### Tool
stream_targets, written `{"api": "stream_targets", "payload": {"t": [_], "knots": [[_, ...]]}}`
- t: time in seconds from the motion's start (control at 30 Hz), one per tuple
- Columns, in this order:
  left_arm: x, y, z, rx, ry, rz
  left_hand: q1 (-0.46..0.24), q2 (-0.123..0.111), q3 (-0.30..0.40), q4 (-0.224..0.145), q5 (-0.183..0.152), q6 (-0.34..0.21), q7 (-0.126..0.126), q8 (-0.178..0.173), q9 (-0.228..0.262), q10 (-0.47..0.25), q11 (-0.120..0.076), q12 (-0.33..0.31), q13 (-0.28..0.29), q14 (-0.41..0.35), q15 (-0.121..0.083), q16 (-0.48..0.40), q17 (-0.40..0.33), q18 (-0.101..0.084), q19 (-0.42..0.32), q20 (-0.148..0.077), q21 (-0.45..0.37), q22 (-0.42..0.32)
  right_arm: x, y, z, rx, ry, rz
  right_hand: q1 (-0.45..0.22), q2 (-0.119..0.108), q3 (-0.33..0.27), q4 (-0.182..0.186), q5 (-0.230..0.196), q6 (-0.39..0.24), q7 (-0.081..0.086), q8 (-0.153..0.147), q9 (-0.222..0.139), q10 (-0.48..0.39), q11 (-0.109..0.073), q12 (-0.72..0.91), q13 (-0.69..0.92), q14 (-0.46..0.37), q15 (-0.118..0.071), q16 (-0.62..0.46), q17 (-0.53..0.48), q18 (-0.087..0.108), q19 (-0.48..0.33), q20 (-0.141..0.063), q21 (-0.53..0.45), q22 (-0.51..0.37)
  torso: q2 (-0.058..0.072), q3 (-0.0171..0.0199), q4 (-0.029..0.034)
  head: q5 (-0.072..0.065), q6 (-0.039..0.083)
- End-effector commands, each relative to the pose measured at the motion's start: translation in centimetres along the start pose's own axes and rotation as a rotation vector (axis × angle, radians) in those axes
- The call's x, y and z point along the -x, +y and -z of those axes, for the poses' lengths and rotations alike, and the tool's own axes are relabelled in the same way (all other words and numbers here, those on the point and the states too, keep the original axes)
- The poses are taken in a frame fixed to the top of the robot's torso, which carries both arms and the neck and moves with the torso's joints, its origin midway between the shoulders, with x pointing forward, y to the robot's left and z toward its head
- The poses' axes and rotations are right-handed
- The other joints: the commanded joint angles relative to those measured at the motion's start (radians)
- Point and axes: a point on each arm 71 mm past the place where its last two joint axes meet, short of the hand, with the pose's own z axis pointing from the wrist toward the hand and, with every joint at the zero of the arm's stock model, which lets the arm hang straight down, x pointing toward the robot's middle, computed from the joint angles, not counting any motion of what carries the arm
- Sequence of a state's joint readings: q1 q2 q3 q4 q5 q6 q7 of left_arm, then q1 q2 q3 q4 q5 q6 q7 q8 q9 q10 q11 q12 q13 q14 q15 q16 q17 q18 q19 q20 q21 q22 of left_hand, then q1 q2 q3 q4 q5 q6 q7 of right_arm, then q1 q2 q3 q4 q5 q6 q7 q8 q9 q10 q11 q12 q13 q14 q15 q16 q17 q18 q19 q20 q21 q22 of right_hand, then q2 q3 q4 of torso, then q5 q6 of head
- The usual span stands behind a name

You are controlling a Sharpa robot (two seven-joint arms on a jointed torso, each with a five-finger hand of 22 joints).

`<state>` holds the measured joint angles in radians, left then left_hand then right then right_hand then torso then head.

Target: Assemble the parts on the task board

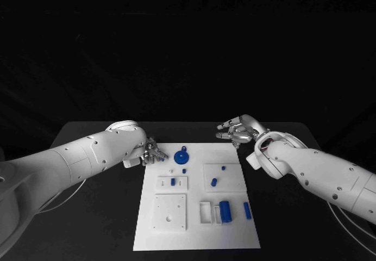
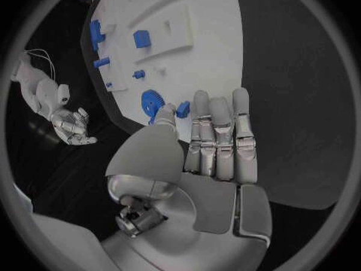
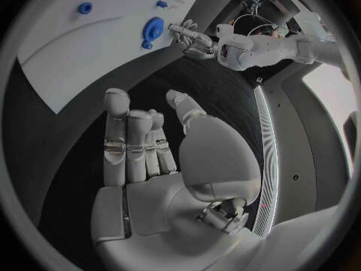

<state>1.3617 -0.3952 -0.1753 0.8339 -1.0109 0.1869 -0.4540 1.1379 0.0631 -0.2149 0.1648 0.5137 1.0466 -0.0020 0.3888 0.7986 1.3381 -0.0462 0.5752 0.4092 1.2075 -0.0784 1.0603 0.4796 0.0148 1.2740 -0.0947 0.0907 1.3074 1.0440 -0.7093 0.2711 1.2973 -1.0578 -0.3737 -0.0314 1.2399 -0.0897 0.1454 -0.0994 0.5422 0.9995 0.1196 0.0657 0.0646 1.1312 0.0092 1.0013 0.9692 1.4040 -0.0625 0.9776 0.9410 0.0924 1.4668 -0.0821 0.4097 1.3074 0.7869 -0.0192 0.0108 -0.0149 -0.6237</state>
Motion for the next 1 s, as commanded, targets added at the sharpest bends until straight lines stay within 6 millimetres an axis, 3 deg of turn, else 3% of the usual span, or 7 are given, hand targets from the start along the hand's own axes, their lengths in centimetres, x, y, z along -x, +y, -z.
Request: {"api": "stream_targets", "payload": {"t": [0.03,0.53,0.87,0.9,0.93,0.97,1.0], "knots": [[-0.08,-0.16,-0.02,-0.009,0.004,0.011,0.001,0.011,0.005,-0.002,0.006,-0.003,0.003,-0.005,-0.002,-0.006,0.000,0.004,-0.001,-0.005,-0.002,0.004,-0.001,-0.015,-0.007,-0.002,0.006,0.020,-0.07,0.17,-0.02,0.018,0.000,0.018,-0.010,-0.004,0.004,0.003,0.004,-0.008,0.002,-0.004,-0.001,-0.009,0.001,-0.003,-0.001,-0.008,0.000,-0.007,-0.002,0.013,0.031,0.001,-0.006,0.048,-0.001,0.0004,0.0002,-0.001,-0.002],[-0.13,-0.24,-0.04,-0.021,0.010,0.036,0.029,0.038,0.039,-0.027,0.090,-0.007,0.004,-0.024,-0.017,-0.008,0.001,-0.009,-0.010,-0.006,-0.001,0.000,-0.007,-0.015,-0.009,-0.001,0.003,0.020,-0.19,0.14,-0.14,0.019,0.003,0.028,-0.008,-0.004,0.006,0.005,0.003,-0.006,0.002,-0.004,-0.001,-0.007,0.001,-0.001,0.000,-0.006,0.000,-0.006,-0.001,0.014,0.032,0.001,-0.005,0.048,-0.001,-0.0003,0.0012,0.000,-0.005],[-0.23,-0.38,0.06,-0.032,0.008,0.065,0.107,0.081,0.158,-0.113,0.110,-0.002,0.005,-0.030,-0.023,0.003,-0.001,-0.018,-0.017,-0.001,-0.005,0.003,-0.007,-0.015,-0.009,-0.005,0.010,0.022,-0.19,0.00,-0.17,0.012,0.006,0.026,-0.008,-0.003,0.008,0.004,0.003,-0.006,0.002,-0.004,-0.001,-0.007,0.001,0.000,0.000,-0.007,0.000,-0.006,-0.001,0.014,0.032,0.001,-0.005,0.048,-0.001,-0.0004,0.0014,-0.001,-0.005],[-0.25,-0.41,0.08,-0.034,0.009,0.065,0.138,0.089,0.188,-0.138,0.042,0.003,0.003,-0.028,-0.021,0.009,-0.004,-0.019,-0.018,0.003,-0.009,0.005,-0.006,-0.015,-0.008,-0.009,0.012,0.023,-0.19,-0.01,-0.17,0.012,0.006,0.025,-0.008,-0.004,0.009,0.004,0.003,-0.007,0.003,-0.004,-0.002,-0.008,0.001,-0.001,0.000,-0.007,0.000,-0.006,-0.001,0.013,0.032,0.001,-0.005,0.049,-0.002,-0.0004,0.0013,-0.001,-0.006],[-0.28,-0.43,0.09,-0.035,0.011,0.065,0.173,0.101,0.283,-0.173,-0.162,0.006,0.005,-0.034,-0.028,0.015,-0.001,-0.027,-0.023,0.008,-0.012,0.004,-0.006,-0.015,-0.009,-0.013,0.016,0.024,-0.20,-0.02,-0.17,0.011,0.006,0.024,-0.008,-0.004,0.009,0.004,0.003,-0.007,0.003,-0.004,-0.002,-0.008,0.001,-0.001,0.000,-0.007,0.000,-0.006,-0.001,0.013,0.032,0.001,-0.005,0.049,-0.002,-0.0005,0.0013,-0.001,-0.005],[-0.31,-0.46,0.10,-0.036,0.012,0.065,0.069,0.027,0.534,-0.186,-0.187,0.020,0.018,-0.041,-0.036,0.024,-0.019,-0.038,-0.029,0.012,-0.004,0.002,-0.004,-0.004,-0.009,-0.006,0.031,0.023,-0.20,-0.02,-0.17,0.010,0.007,0.023,-0.008,-0.004,0.009,0.004,0.003,-0.007,0.003,-0.004,-0.002,-0.008,0.001,-0.001,0.000,-0.007,0.000,-0.006,-0.001,0.013,0.032,0.001,-0.005,0.049,-0.002,-0.0003,0.0010,0.000,-0.005],[-0.34,-0.48,0.13,-0.036,0.013,0.066,0.015,-0.022,0.630,-0.204,-0.195,0.027,0.005,-0.021,-0.016,0.036,-0.003,-0.032,-0.025,0.016,-0.010,0.003,-0.002,-0.012,-0.012,-0.010,0.042,0.024,-0.21,-0.04,-0.17,0.010,0.007,0.021,-0.008,-0.004,0.009,0.004,0.003,-0.007,0.003,-0.004,-0.002,-0.008,0.001,-0.001,0.000,-0.007,0.000,-0.006,-0.001,0.013,0.032,0.001,-0.005,0.049,-0.002,-0.0003,0.0008,0.000,-0.005]]}}
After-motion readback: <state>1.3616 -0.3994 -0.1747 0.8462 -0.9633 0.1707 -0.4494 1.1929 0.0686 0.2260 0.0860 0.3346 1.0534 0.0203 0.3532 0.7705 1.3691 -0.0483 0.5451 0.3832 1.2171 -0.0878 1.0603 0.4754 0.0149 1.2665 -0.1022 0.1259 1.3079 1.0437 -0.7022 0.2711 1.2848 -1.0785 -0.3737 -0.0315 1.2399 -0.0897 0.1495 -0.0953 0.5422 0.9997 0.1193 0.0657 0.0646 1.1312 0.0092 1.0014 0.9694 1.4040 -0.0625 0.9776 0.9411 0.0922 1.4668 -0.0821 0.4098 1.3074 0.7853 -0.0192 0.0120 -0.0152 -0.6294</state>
